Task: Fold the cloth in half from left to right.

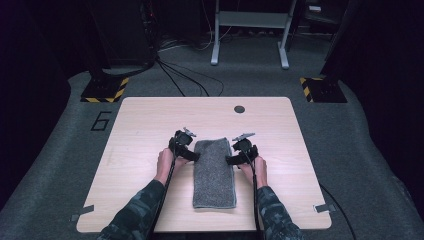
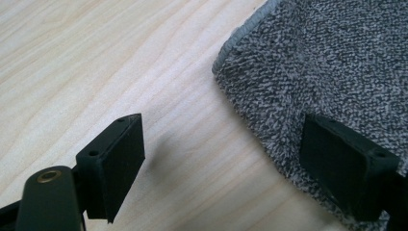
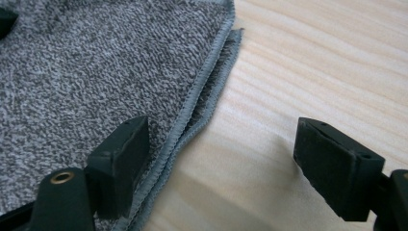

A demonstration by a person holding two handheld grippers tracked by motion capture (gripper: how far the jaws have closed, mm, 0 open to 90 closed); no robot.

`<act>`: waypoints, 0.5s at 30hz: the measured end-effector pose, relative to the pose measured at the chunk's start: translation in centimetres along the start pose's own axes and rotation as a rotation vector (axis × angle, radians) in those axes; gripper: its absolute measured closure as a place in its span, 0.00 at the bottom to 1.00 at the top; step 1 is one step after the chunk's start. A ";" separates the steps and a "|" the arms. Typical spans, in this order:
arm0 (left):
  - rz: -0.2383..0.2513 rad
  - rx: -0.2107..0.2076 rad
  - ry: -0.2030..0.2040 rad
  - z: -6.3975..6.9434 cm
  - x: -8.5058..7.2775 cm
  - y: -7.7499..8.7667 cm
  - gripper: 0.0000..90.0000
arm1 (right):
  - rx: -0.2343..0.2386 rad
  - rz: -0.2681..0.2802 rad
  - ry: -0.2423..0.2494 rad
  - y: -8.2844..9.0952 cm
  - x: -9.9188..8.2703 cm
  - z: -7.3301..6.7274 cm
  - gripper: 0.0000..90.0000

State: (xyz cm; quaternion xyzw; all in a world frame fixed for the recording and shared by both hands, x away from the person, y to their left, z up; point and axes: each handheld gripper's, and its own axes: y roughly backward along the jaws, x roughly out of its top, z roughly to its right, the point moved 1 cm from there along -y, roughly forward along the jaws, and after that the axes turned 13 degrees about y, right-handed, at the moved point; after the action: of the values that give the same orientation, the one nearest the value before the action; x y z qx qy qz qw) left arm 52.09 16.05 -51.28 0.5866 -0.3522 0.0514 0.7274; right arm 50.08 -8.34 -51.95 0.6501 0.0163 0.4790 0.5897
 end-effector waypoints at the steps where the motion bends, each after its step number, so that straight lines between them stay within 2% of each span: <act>1: 0.005 -0.007 0.003 -0.1 0.1 0.1 0.18 | 0.003 -0.002 0.003 0.1 0.0 0.0 0.23; 7: 0.045 -0.002 0.047 -1.1 1.3 0.1 0.18 | 0.008 0.023 -0.007 0.1 0.5 0.5 0.23; 8: 0.049 0.002 0.055 -1.3 1.9 -0.1 0.18 | -0.010 0.054 -0.024 0.0 1.1 1.0 0.23; 9: 0.054 0.015 0.055 -1.3 2.1 -0.3 0.18 | -0.013 0.061 -0.026 0.0 1.4 1.2 0.23; 10: 0.049 0.025 0.051 -1.4 2.3 -0.5 0.18 | -0.001 0.057 -0.054 -0.1 1.7 1.4 0.23; 12: 0.033 0.044 0.051 -1.4 2.6 -1.0 0.18 | -0.014 0.064 -0.047 -0.7 2.2 1.8 0.24; 13: 0.026 0.054 0.050 -1.5 2.6 -1.3 0.18 | -0.010 0.040 -0.066 -1.0 2.4 1.9 0.24; 15: 0.018 0.060 0.045 -1.5 2.6 -1.7 0.18 | -0.018 0.031 -0.051 -1.8 2.6 2.4 0.25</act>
State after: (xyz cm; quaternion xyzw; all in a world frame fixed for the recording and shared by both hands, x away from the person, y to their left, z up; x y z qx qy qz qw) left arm 55.57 16.00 -51.31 0.6038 -0.3392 0.0815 0.7168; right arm 53.96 -8.07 -51.40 0.6568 -0.0130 0.4715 0.5883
